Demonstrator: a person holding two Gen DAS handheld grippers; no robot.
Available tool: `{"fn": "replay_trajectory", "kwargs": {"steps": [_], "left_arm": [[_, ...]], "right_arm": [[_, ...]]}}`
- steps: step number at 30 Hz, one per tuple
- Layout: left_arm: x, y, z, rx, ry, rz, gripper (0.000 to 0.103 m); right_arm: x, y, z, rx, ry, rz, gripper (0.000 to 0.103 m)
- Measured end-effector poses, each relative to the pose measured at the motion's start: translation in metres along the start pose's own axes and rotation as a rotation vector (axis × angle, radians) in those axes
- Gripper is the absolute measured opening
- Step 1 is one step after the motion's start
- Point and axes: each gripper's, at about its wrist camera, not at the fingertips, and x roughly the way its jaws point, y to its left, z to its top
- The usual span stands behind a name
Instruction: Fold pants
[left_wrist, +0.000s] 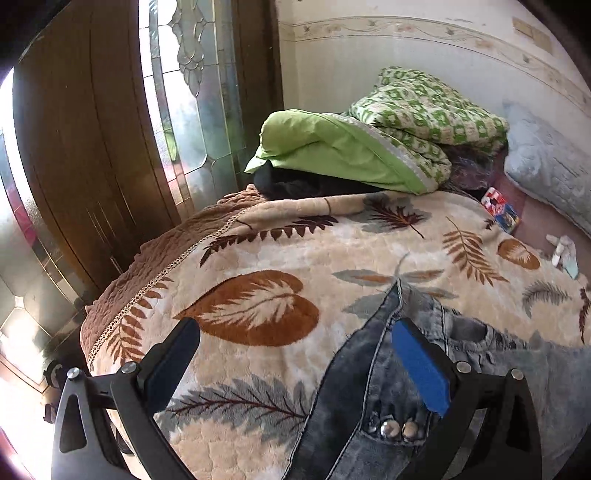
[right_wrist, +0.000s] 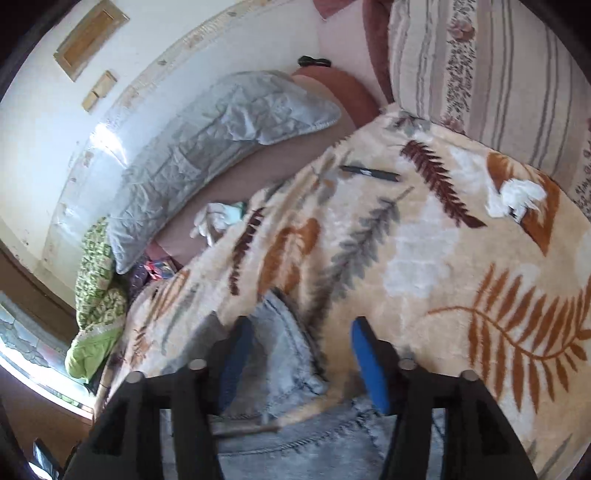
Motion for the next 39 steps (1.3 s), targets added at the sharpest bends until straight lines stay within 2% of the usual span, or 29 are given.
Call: {"fn": "replay_trajectory", "kwargs": {"steps": [2,6,9,14,17,22,26,28,34,35,37,38,39], "left_arm": [[0.016,-0.002,0.015,-0.023,0.069,-0.016,0.103],[0.056,-0.024,0.03,-0.063,0.199,-0.064,0.103],[0.085,-0.047,0.028,-0.065,0.26,-0.074,0.103],[0.122,-0.082,0.013,-0.058,0.362,-0.172,0.103],[0.134,-0.107,0.004,0.023,0.377,-0.159,0.088],[0.143,-0.13,-0.004,0.087,0.432,-0.28,0.056],[0.146,-0.144,-0.007,0.156,0.43,-0.288,0.057],[0.147,-0.145,-0.007,0.15,0.435,-0.307,0.065],[0.147,-0.145,-0.009,0.142,0.435,-0.33,0.065],[0.147,-0.144,-0.009,0.132,0.436,-0.344,0.061],[0.149,-0.14,-0.008,0.1,0.444,-0.379,0.024],[0.149,-0.138,-0.008,0.081,0.448,-0.408,0.019],[0.149,-0.137,-0.007,0.076,0.443,-0.418,0.01]], "right_arm": [[0.006,0.02,0.005,0.0,-0.033,0.048,0.066],[0.038,0.043,0.01,0.028,-0.003,0.119,0.066],[0.064,0.05,0.01,0.013,0.028,0.123,0.066],[0.1,0.042,0.022,-0.002,0.079,0.096,0.066],[0.118,0.031,0.032,-0.005,0.108,0.087,0.066],[0.147,0.019,0.045,-0.003,0.175,0.104,0.065],[0.17,0.027,0.045,-0.066,0.241,0.074,0.065],[0.179,0.029,0.042,-0.092,0.252,0.036,0.065],[0.208,0.028,0.025,-0.13,0.326,-0.028,0.063],[0.208,0.032,0.022,-0.163,0.313,-0.047,0.06],[0.207,0.039,0.02,-0.206,0.307,-0.047,0.022],[0.205,0.041,0.018,-0.213,0.308,-0.055,0.022],[0.203,0.043,0.017,-0.23,0.303,-0.073,0.018]]}}
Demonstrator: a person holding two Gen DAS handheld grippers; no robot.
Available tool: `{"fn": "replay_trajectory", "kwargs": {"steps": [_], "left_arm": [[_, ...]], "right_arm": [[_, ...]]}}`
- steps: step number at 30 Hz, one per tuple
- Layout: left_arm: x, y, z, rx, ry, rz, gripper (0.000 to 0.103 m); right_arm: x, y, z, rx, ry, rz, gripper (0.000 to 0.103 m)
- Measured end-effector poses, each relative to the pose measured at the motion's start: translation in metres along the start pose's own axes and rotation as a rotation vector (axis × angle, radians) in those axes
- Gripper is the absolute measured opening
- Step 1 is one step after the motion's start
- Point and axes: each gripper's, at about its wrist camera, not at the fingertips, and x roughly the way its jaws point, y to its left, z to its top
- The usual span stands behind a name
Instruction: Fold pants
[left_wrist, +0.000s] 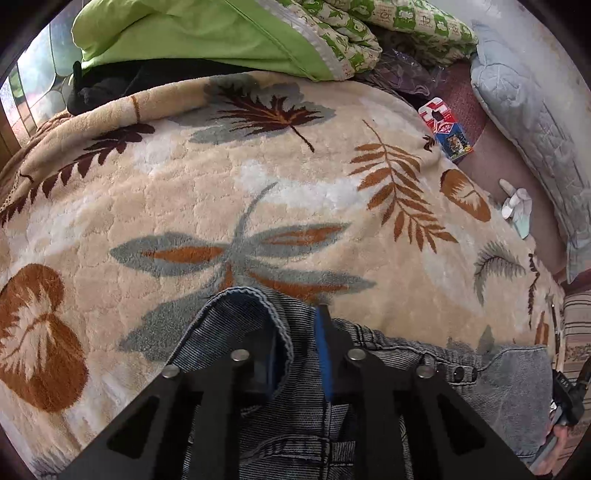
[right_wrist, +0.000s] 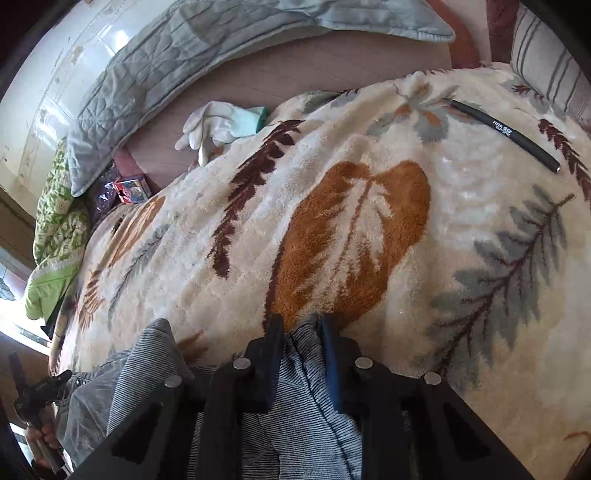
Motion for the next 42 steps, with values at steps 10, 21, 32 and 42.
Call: {"fn": "replay_trajectory", "kwargs": {"steps": [10,21,32,42], "left_arm": [[-0.051,0.0,0.0,-0.011,-0.142,-0.079,0.002],[-0.112,0.019,-0.01,-0.069,-0.281,-0.219,0.002],[-0.153,0.03,-0.039,-0.022,-0.321,-0.301,0.002],[-0.147,0.026,-0.037,-0.047,-0.33,-0.297,0.002]], "right_arm": [[-0.105,0.008,0.0,0.033,-0.253,0.043,0.015],[-0.177,-0.036,-0.016,0.196,-0.424,0.123,0.011],[-0.183,-0.037,-0.044,0.193,-0.367,0.182,0.007],[-0.106,-0.035,-0.025,0.207,-0.18,0.135,0.011]]}}
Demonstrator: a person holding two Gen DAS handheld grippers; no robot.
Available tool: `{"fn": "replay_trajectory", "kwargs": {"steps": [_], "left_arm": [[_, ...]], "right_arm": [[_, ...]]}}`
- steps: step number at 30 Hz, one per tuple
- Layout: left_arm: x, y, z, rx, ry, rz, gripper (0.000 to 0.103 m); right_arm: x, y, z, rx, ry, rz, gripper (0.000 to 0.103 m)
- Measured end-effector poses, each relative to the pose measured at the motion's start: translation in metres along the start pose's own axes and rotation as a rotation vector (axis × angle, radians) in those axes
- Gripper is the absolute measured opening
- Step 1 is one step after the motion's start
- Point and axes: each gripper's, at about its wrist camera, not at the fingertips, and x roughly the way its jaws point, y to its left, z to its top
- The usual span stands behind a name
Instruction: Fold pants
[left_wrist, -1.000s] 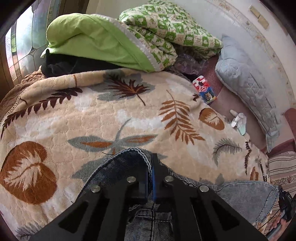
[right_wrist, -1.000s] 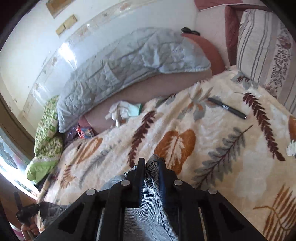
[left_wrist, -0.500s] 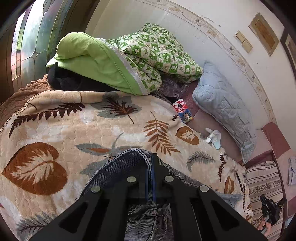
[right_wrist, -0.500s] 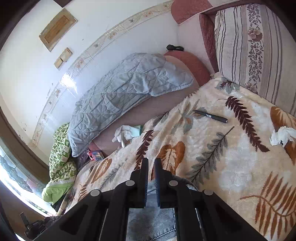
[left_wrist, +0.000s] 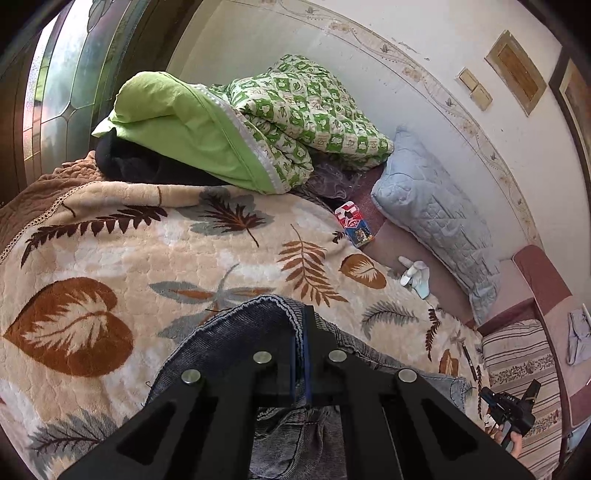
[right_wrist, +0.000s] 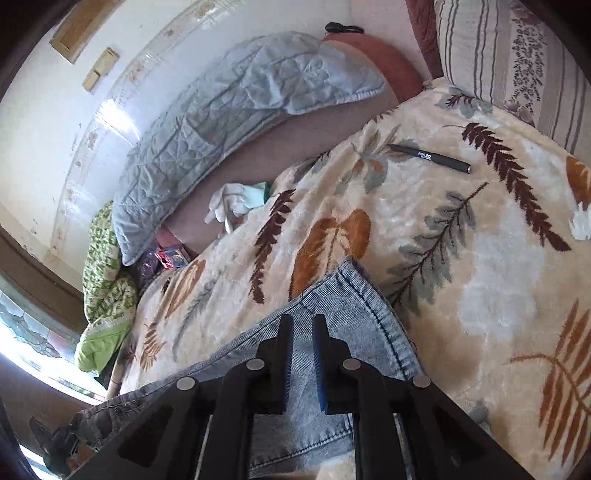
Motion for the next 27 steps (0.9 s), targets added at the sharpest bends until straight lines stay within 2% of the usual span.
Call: {"fn": "replay_trajectory", "kwargs": {"steps": [6,8,10,11,15,20,21,22,23,24,25,27], "left_arm": [[0.016,0.001,0.008,0.011,0.002,0.034,0.002],[0.024,0.001,0.009,0.013,0.009,0.048,0.002],[0.034,0.002,0.01,0.008,0.021,0.06,0.002],[0.038,0.001,0.01,0.005,0.026,0.067,0.002],[0.05,-0.003,0.009,0.01,0.033,0.1,0.002],[0.051,-0.005,0.009,0.015,0.027,0.121,0.002],[0.051,-0.005,0.009,0.011,0.026,0.121,0.002],[0.05,-0.005,0.009,0.01,0.025,0.122,0.002],[0.05,-0.006,0.009,0.01,0.024,0.124,0.002],[0.049,-0.006,0.009,0.01,0.023,0.125,0.002],[0.048,-0.007,0.009,0.009,0.021,0.123,0.002],[0.043,-0.006,0.01,0.003,0.015,0.111,0.002]], "right_arm": [[0.039,-0.031,0.028,0.096,0.013,0.006,0.015],[0.049,-0.038,0.036,0.122,0.021,0.016,0.027],[0.057,-0.042,0.041,0.125,0.029,0.006,0.073],[0.058,-0.042,0.042,0.122,0.018,0.0,0.075],[0.063,-0.035,0.049,0.067,-0.008,-0.012,0.075],[0.091,-0.018,0.044,-0.053,0.077,-0.087,0.071],[0.098,-0.016,0.041,-0.076,0.096,-0.116,0.062],[0.104,-0.013,0.037,-0.097,0.109,-0.122,0.043],[0.11,-0.01,0.034,-0.128,0.121,-0.138,0.034],[0.113,-0.006,0.03,-0.168,0.123,-0.185,0.021],[0.113,-0.002,0.027,-0.202,0.126,-0.223,0.018],[0.103,-0.001,0.028,-0.187,0.117,-0.21,0.014]]}}
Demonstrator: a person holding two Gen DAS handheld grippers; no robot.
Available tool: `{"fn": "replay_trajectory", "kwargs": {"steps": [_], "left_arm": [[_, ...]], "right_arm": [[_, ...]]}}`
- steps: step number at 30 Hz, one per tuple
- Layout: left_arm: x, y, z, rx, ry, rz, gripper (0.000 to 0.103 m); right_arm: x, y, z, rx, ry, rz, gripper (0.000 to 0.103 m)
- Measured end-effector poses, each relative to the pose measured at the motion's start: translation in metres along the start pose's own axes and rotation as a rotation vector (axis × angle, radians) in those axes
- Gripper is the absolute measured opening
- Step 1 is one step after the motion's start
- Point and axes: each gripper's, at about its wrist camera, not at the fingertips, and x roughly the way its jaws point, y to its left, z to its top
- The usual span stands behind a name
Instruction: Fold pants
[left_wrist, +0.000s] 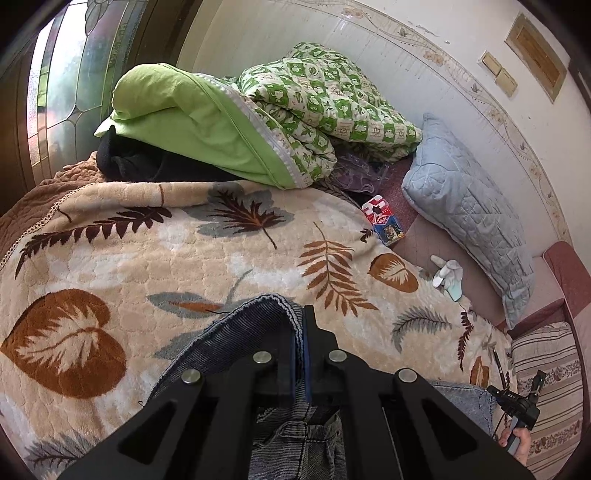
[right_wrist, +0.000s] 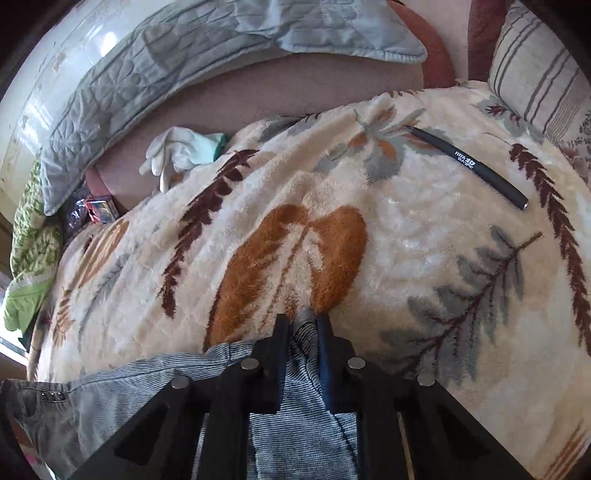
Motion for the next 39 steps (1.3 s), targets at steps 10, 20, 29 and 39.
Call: {"fn": "replay_trajectory", "kwargs": {"steps": [10,20,29,39], "left_arm": [[-0.051,0.009,-0.007,-0.014,-0.079,-0.118,0.002],[-0.144,0.039,-0.061,0.046,-0.16,-0.222,0.003],[-0.192,0.062,-0.155,0.276,0.001,-0.113,0.003],[-0.211,0.091,-0.191,0.451,0.129,0.223,0.009]], "right_arm": [[-0.13,-0.005,-0.005,0.105,-0.301,0.149,0.014],[-0.213,-0.056,-0.074,0.208,-0.374,0.317,0.014],[-0.241,-0.117,-0.191,0.214,-0.244,0.275,0.014],[-0.228,-0.174,-0.256,0.288,0.063,0.213,0.021]]}}
